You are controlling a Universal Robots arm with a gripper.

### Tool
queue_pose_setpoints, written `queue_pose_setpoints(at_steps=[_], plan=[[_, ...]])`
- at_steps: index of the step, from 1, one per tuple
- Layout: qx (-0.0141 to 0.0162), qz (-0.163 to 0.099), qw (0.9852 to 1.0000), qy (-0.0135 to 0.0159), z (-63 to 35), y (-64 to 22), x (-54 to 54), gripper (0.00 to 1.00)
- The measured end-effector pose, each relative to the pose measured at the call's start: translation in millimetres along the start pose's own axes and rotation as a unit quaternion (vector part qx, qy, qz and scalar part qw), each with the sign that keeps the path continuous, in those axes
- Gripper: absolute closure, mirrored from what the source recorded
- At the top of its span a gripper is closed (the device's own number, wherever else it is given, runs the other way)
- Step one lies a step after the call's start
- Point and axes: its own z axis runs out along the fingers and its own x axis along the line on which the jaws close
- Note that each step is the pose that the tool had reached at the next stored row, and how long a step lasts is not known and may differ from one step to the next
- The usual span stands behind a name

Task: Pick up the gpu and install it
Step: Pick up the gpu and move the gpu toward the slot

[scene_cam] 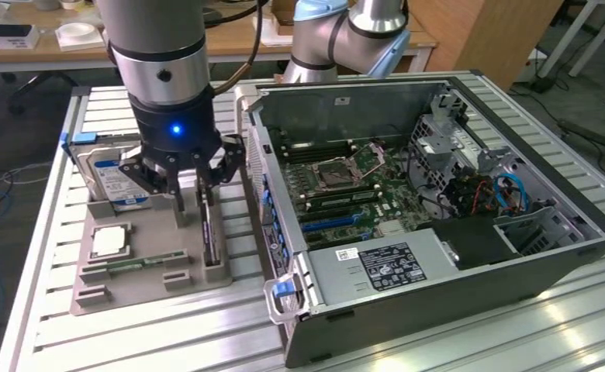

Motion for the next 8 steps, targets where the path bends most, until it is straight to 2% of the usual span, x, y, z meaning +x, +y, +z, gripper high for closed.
queue_pose_setpoints(at_steps=[4,5,8], plan=[[0.0001,0.000,1.0000,0.0001,1.2,-0.3,-0.1,0.56],[0.0000,0.000,1.0000,0.0001,1.6,-0.3,-0.1,0.50],[0.0001,0.005,1.0000,0.0002,5.0,-0.6,0.0,0.50]])
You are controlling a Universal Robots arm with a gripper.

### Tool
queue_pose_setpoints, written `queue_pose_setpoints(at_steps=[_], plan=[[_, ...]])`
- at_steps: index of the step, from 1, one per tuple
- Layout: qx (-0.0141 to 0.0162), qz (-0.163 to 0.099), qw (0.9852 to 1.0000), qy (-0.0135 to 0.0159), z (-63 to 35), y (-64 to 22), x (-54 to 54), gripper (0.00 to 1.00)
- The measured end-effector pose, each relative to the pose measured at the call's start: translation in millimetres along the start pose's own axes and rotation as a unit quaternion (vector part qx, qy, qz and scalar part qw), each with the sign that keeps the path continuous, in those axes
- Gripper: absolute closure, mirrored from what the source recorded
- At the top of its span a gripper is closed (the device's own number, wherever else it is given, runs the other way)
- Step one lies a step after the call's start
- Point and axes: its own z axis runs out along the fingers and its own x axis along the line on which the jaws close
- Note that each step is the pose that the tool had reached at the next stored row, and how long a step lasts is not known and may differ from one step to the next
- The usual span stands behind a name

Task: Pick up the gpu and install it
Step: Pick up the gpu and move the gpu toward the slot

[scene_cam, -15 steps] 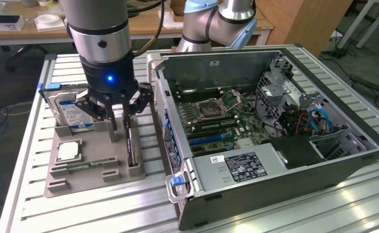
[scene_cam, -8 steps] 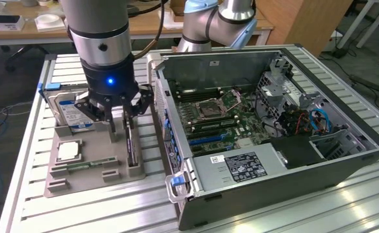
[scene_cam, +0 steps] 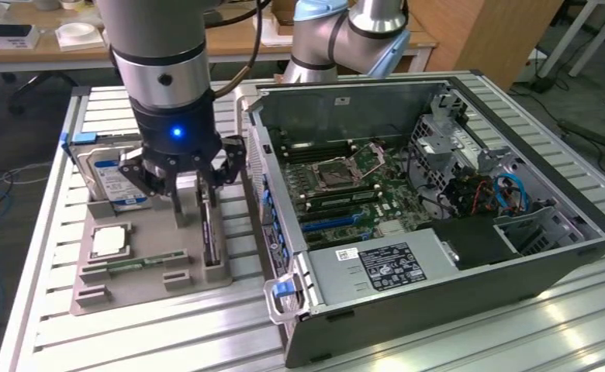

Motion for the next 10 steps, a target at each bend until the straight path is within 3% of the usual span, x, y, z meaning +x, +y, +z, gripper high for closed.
queue_pose_setpoints(at_steps=[10], plan=[[0.0010,0.046,0.9990,-0.0016,17.8,-0.5,0.1,0.50]])
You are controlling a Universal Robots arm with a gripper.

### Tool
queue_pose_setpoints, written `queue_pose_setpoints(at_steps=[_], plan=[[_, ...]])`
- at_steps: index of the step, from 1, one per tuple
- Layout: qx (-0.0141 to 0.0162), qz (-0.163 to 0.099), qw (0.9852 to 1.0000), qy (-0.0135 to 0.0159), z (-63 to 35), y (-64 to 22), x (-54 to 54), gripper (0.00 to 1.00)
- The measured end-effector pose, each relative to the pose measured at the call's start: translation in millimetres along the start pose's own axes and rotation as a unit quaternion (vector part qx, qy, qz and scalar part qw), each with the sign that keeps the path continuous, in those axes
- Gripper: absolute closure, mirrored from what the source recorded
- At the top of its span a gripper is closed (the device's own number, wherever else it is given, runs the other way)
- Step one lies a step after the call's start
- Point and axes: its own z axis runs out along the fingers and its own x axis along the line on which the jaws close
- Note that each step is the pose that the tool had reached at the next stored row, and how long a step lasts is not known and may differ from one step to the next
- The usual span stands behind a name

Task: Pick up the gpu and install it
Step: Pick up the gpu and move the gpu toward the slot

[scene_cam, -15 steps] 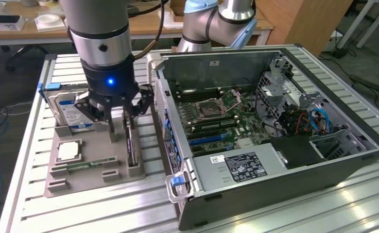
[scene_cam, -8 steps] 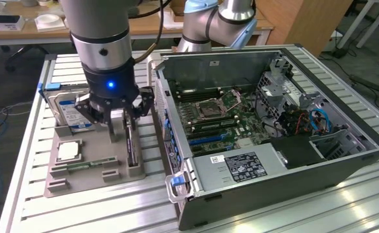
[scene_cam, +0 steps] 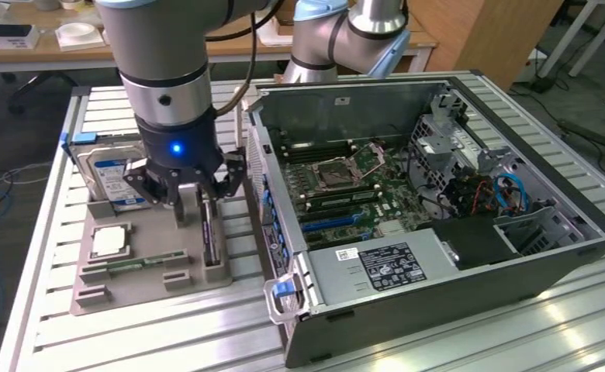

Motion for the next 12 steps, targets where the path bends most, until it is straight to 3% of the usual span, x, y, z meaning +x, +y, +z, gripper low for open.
queue_pose_setpoints(at_steps=[12], plan=[[0.0033,0.016,0.9999,-0.0012,8.5,-0.8,-0.1,0.50]])
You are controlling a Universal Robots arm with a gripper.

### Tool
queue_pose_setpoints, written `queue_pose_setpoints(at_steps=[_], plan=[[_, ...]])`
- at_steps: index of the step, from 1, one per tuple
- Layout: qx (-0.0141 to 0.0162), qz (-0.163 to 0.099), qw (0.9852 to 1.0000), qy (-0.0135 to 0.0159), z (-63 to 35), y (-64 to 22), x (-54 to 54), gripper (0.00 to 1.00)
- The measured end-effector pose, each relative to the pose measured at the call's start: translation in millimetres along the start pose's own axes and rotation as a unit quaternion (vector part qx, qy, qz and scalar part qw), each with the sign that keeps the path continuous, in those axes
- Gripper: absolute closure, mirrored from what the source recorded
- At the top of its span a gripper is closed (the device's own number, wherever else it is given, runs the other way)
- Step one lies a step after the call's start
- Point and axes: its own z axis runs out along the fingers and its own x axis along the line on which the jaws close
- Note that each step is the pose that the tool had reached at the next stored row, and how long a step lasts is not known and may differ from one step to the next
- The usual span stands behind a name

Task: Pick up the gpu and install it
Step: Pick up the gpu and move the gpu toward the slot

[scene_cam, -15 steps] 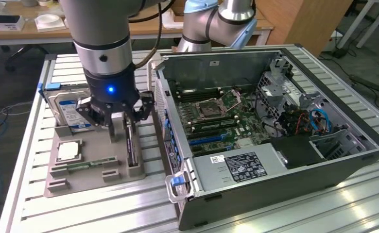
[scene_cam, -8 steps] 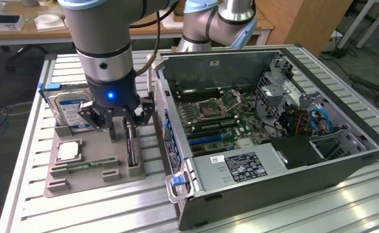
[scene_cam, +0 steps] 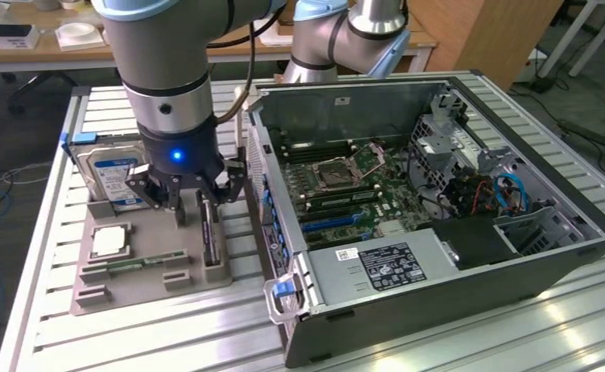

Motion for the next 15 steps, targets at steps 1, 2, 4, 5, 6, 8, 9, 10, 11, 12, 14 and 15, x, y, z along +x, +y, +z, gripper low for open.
queue_pose_setpoints(at_steps=[1,2,4,5,6,8,9,10,11,12,14,15], plan=[[0.0000,0.000,1.0000,0.0000,0.1,0.0,0.0,0.50],[-0.0001,0.000,1.0000,-0.0001,0.1,0.2,0.0,0.50],[-0.0001,0.000,1.0000,-0.0001,0.2,1.0,0.1,0.50],[-0.0001,0.000,1.0000,-0.0001,0.2,1.7,0.0,0.50],[-0.0001,0.000,1.0000,-0.0001,0.3,2.6,-0.2,0.50],[-0.0001,0.000,1.0000,-0.0001,0.5,5.1,-0.6,0.50],[-0.0001,0.000,1.0000,-0.0001,0.6,6.5,-0.6,0.50],[-0.0001,0.000,1.0000,-0.0001,0.9,7.3,-0.6,0.50],[-0.0002,0.000,1.0000,-0.0001,1.3,7.5,-0.7,0.50],[-0.0001,0.000,1.0000,-0.0001,1.7,7.6,-0.7,0.50],[-0.0001,0.000,1.0000,0.0000,2.7,7.8,-0.8,0.50],[-0.0001,0.000,1.0000,-0.0001,3.4,7.8,-0.8,0.50]])
